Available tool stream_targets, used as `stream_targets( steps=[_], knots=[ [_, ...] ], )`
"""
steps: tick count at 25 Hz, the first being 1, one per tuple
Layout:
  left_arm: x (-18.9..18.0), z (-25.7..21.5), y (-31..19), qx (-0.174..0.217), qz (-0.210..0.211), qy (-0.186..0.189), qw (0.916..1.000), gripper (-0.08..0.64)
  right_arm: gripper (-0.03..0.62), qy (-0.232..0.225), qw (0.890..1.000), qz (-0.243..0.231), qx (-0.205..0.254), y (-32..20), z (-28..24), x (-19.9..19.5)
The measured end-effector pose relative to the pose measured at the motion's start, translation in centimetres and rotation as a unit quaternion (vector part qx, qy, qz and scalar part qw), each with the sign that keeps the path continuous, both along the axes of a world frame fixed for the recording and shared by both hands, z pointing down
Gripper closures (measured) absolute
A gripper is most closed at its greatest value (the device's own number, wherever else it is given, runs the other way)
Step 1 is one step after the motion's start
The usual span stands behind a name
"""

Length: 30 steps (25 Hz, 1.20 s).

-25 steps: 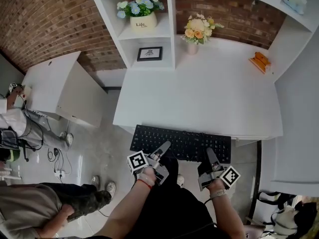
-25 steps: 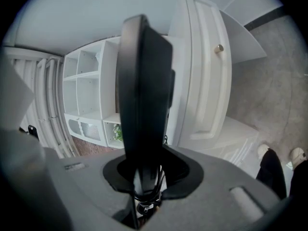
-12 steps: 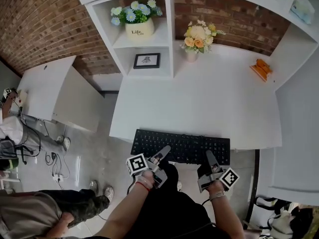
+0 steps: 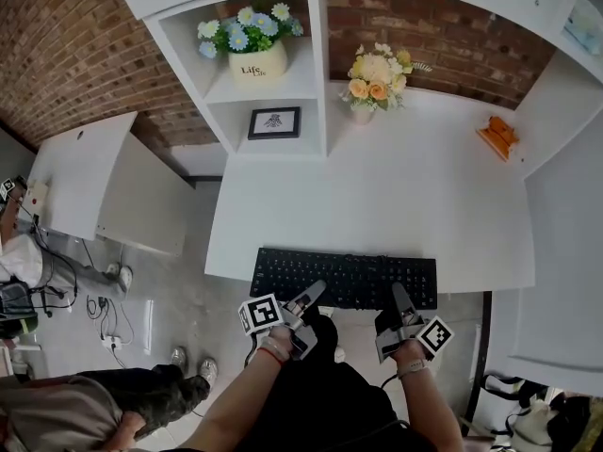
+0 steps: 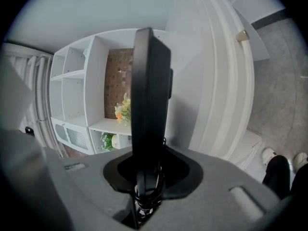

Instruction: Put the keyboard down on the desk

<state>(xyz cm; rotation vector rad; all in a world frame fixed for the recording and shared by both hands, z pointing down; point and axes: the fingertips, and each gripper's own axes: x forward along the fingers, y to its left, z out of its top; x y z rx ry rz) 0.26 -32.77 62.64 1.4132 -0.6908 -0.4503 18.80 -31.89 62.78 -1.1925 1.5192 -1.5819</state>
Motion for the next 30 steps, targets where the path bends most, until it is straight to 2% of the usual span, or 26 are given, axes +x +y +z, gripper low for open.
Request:
stream_targets(
  steps=[9, 24, 30],
  knots=[
    [0.6, -0.2, -3.8, 0.01, 0.029, -0.028, 0.9991, 0.459, 0.517, -0.008, 1.0, 0.016, -0.009, -3.0, 0.2, 0.5],
    [1.0, 0.1, -8.8, -0.012, 0.017, -0.026, 0.9994, 0.462, 0.517, -0.001, 0.998, 0.008, -0.06, -8.1, 0.2, 0.7],
    [1.1, 0.0, -10.9, -0.009, 0.018, -0.03, 0.9994, 0.466, 0.52, -0.015, 0.997, 0.031, -0.07, -9.9, 0.2, 0.8]
  ],
)
